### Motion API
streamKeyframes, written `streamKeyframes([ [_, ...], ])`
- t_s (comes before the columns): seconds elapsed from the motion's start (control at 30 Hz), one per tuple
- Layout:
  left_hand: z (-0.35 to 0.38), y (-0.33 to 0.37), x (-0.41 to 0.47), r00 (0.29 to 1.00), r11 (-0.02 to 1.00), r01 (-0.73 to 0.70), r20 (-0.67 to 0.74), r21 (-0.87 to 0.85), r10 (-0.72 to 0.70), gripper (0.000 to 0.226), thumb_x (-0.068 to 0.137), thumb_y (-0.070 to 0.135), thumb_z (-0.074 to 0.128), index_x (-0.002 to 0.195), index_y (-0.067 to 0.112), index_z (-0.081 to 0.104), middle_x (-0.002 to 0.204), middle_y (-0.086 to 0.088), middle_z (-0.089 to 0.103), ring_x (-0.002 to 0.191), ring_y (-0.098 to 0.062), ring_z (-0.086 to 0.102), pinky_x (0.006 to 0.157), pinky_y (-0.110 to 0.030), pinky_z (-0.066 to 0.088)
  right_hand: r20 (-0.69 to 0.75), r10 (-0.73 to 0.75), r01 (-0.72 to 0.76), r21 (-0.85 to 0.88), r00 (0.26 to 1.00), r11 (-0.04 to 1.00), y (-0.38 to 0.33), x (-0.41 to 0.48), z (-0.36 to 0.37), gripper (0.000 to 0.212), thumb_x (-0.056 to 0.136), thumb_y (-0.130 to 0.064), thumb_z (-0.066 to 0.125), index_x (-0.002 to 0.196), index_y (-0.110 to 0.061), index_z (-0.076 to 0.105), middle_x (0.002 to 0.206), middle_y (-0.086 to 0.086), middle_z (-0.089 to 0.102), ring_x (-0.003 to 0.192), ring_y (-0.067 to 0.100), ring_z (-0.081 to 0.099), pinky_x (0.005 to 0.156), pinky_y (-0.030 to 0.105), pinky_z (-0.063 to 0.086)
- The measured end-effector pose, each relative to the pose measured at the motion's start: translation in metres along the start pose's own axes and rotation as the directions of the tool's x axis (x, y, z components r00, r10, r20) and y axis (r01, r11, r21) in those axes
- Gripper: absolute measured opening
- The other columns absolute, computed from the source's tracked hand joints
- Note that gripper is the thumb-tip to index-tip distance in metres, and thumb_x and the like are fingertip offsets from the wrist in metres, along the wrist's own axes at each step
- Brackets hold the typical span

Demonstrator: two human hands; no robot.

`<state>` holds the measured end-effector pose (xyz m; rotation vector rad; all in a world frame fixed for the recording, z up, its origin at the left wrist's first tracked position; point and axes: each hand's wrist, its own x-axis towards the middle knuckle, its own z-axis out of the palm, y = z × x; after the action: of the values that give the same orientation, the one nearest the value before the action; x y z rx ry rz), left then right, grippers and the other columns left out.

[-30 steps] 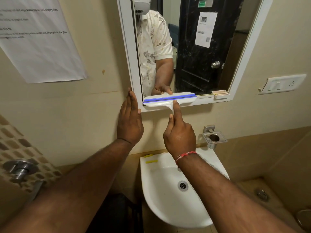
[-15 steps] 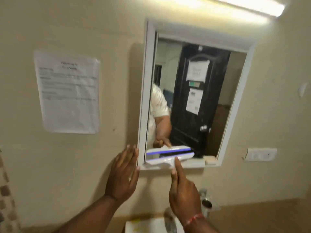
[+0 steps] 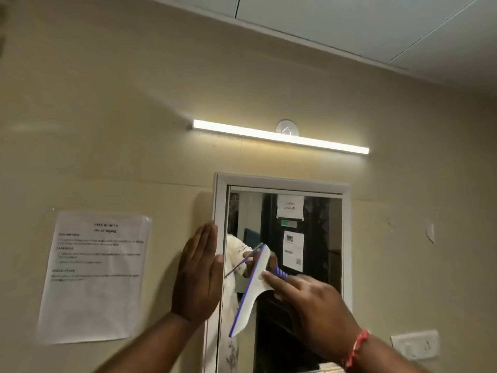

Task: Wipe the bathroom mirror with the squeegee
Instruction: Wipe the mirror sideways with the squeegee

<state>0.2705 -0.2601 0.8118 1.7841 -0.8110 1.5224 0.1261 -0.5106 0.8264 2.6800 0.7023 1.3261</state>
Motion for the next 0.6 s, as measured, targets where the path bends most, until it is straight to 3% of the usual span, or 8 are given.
streamKeyframes([
  [0.13,-0.002,0.006,0.062,0.998,1.000,-0.027,-0.053,0.016,0.028,0.060,0.116,0.023,0.042,0.174,0.013,0.033,0.184,-0.002,0.031,0.172,-0.023,0.025,0.134,-0.059,0.035,-0.071,-0.164,0.155,-0.114,0.984,0.981,0.018,0.051,-0.022,0.079,0.088,-0.027,0.081,0.160,-0.039,0.050,0.105,-0.012,0.072,0.083,0.010,0.067,0.069,0.031,0.060],
  [0.2,-0.004,0.008,0.083,0.998,0.999,-0.010,-0.068,0.038,0.013,0.059,0.117,0.023,0.041,0.175,0.014,0.032,0.183,-0.001,0.031,0.173,-0.021,0.023,0.135,-0.057,0.034,-0.159,-0.225,0.197,-0.172,0.961,0.965,0.021,0.074,-0.024,0.071,0.086,-0.029,0.081,0.153,-0.037,0.059,0.099,-0.013,0.071,0.079,0.012,0.066,0.063,0.028,0.050],
  [0.27,-0.003,0.009,0.095,0.997,0.998,0.024,-0.077,0.050,-0.020,0.059,0.118,0.024,0.039,0.175,0.018,0.029,0.184,0.002,0.029,0.173,-0.018,0.021,0.136,-0.055,0.032,-0.230,-0.280,0.226,-0.234,0.932,0.946,0.022,0.092,-0.026,0.055,0.092,-0.032,0.069,0.147,-0.036,0.065,0.094,-0.011,0.072,0.078,0.013,0.067,0.059,0.028,0.048],
  [0.37,0.003,0.005,0.099,0.993,0.996,0.087,-0.089,0.036,-0.083,0.058,0.119,0.021,0.039,0.176,0.023,0.029,0.183,0.002,0.031,0.173,-0.019,0.022,0.135,-0.058,0.034,-0.284,-0.343,0.261,-0.290,0.895,0.921,0.023,0.111,-0.023,0.044,0.099,-0.031,0.068,0.142,-0.033,0.069,0.093,-0.008,0.076,0.085,0.014,0.074,0.062,0.028,0.057],
  [0.5,0.013,0.003,0.090,0.981,0.988,0.153,-0.121,0.014,-0.150,0.059,0.119,0.022,0.042,0.176,0.027,0.029,0.182,0.004,0.034,0.170,-0.018,0.029,0.132,-0.056,0.040,-0.258,-0.374,0.299,-0.286,0.891,0.910,0.030,0.122,-0.011,0.050,0.100,-0.032,0.070,0.150,-0.032,0.060,0.106,-0.002,0.081,0.109,0.024,0.078,0.075,0.038,0.065],
  [0.6,0.018,0.003,0.089,0.977,0.989,0.149,-0.158,0.011,-0.146,0.057,0.119,0.024,0.041,0.175,0.024,0.033,0.180,0.003,0.039,0.168,-0.019,0.035,0.131,-0.055,0.043,-0.258,-0.392,0.314,-0.296,0.883,0.902,0.037,0.126,-0.003,0.051,0.103,-0.036,0.065,0.153,-0.032,0.055,0.108,0.000,0.081,0.109,0.027,0.077,0.076,0.041,0.066],
])
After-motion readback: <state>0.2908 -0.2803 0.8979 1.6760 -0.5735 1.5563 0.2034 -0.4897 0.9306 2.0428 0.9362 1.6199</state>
